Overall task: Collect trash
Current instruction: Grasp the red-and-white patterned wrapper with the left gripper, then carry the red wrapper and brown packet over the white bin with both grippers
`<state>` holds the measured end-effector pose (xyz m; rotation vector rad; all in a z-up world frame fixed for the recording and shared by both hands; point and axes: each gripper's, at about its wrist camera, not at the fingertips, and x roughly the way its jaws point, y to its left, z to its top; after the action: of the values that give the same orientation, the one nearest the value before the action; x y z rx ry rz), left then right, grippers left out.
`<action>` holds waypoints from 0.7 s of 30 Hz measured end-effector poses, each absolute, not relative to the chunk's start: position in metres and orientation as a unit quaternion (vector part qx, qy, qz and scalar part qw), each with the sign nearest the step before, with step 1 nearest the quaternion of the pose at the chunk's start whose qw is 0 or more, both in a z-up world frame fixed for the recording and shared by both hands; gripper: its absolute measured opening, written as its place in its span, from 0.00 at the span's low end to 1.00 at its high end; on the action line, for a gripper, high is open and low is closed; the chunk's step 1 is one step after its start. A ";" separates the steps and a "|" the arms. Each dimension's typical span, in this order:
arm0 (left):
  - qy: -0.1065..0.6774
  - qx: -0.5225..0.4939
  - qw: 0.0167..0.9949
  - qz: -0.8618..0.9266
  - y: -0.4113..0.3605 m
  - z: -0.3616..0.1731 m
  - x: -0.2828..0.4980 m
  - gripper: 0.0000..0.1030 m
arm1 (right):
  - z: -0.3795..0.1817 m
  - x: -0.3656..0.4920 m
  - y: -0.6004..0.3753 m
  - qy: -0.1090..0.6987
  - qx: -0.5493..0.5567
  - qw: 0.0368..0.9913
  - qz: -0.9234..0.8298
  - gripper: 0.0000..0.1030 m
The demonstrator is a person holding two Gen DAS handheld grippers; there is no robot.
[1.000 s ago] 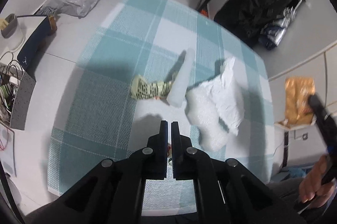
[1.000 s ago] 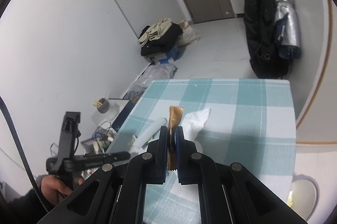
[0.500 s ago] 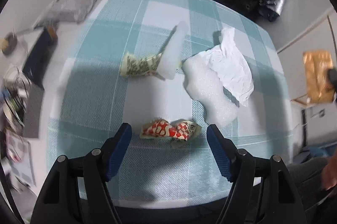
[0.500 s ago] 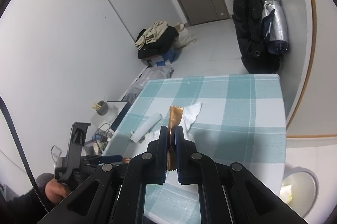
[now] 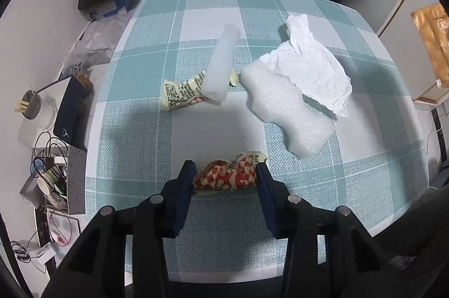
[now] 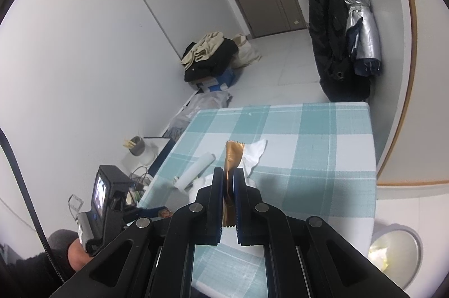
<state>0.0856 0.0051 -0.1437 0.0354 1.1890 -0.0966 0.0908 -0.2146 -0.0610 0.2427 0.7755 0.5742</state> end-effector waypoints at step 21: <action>0.548 -0.033 0.834 -0.060 0.002 -0.118 0.083 0.36 | -0.053 0.067 -0.223 0.359 0.147 0.878 0.280 0.06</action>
<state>0.0832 0.0021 -0.1182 -0.0690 1.1608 -0.1269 0.0665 -0.2235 -0.0533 0.3063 0.7496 0.5832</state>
